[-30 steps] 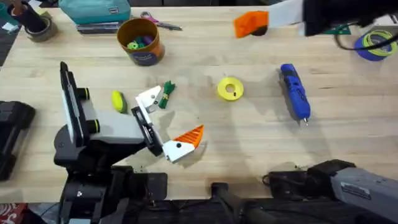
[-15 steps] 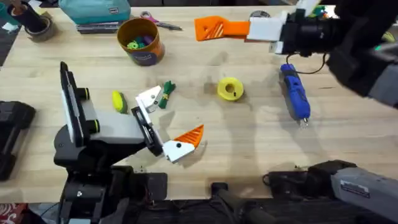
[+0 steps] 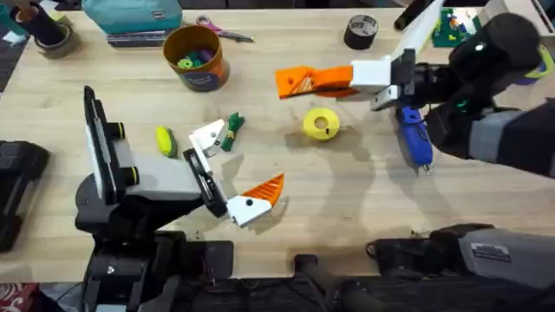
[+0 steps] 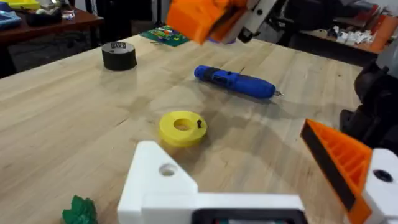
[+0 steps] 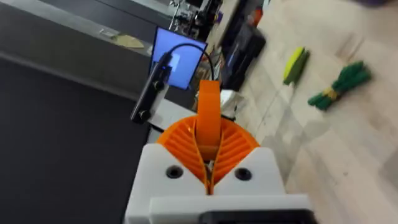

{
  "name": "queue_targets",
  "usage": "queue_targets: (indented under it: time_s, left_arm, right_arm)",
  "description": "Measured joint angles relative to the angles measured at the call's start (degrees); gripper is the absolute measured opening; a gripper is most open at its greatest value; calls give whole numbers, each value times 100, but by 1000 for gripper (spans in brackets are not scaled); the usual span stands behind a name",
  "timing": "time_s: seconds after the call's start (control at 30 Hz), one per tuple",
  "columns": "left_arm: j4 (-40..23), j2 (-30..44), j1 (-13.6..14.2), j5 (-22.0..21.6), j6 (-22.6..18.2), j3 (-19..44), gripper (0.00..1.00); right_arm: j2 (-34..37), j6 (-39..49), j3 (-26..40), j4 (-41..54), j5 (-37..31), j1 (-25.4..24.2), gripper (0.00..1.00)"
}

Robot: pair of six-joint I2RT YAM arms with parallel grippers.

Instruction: Pick up the gripper from the table and insert it into the empty holder that is missing its gripper. Then pick up a screw, insert it into the mounting hole, and use the screwdriver to tighten it. Finally, clean up the table by picking up the vegetable and placing it into the bucket.

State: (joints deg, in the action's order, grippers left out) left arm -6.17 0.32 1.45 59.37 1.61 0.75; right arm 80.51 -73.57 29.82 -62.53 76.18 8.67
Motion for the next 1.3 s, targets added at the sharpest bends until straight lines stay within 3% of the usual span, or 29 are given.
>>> queue_targets:
  time_s: [0.37,0.57,0.87,1.3]
  left_arm:
    - [0,-2,0,0,0,-2,985]
    - [0,-2,0,0,0,-2,985]
    - [0,0,0,0,0,-1,985]
    - [0,-2,0,0,0,0,985]
  right_arm:
    - [424,-487,-15,-75,744,22,9]
    - [426,-221,-17,972,768,316,9]
    - [815,206,-22,997,571,679,9]
    - [1911,-352,-28,-1215,481,1063,9]
